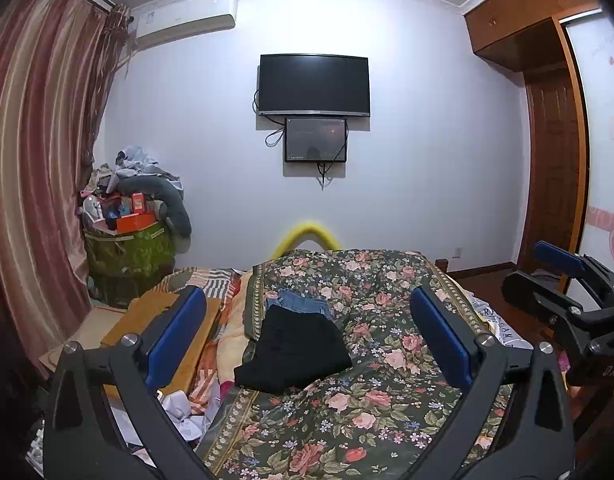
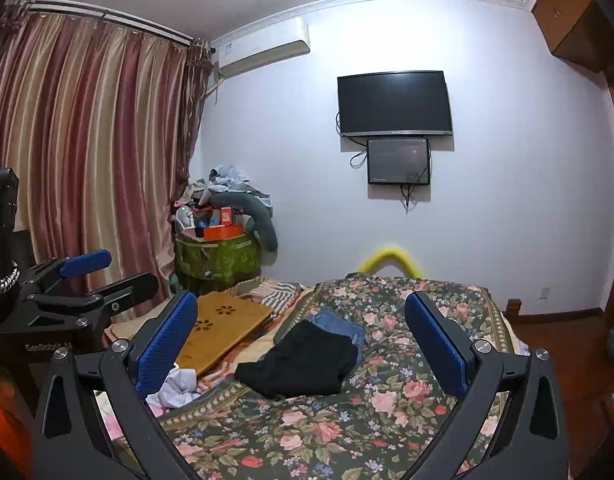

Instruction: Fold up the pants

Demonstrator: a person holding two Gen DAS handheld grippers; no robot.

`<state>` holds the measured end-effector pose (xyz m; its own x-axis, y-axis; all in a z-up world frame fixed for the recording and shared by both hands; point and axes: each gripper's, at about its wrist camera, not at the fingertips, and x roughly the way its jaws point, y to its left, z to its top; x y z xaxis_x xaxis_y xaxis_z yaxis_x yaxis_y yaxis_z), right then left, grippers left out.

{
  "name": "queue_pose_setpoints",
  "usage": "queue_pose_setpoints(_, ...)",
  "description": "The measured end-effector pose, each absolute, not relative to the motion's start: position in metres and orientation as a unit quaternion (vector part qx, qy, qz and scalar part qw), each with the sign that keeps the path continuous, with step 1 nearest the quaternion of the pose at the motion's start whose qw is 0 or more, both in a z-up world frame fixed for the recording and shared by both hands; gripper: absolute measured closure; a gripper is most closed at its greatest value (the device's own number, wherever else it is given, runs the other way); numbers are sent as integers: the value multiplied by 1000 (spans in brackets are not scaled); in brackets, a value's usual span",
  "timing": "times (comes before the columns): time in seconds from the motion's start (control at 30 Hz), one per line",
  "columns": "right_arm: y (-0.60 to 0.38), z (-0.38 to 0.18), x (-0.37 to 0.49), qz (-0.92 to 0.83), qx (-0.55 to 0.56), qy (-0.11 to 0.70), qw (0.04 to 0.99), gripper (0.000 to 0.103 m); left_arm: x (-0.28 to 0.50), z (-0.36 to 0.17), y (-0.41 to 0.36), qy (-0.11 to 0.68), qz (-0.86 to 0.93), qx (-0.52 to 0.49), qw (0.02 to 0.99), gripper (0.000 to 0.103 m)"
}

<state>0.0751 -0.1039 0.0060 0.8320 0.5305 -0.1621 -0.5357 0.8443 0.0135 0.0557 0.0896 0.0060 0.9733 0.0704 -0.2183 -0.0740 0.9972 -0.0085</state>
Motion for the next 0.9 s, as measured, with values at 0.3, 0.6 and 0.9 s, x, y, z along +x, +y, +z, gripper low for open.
queue_pose_setpoints(0.3,-106,2,81,278,-8,97,956,0,63,0,93,124,38,-17,991,0)
queue_pose_setpoints(0.6,-111,2,84,273,2,103,957,0,69,-2,94,133,34,-23,990,0)
queue_pose_setpoints(0.9,-113,4,85,270,4,106,957,0,73,-3,91,133,35,-20,990,0)
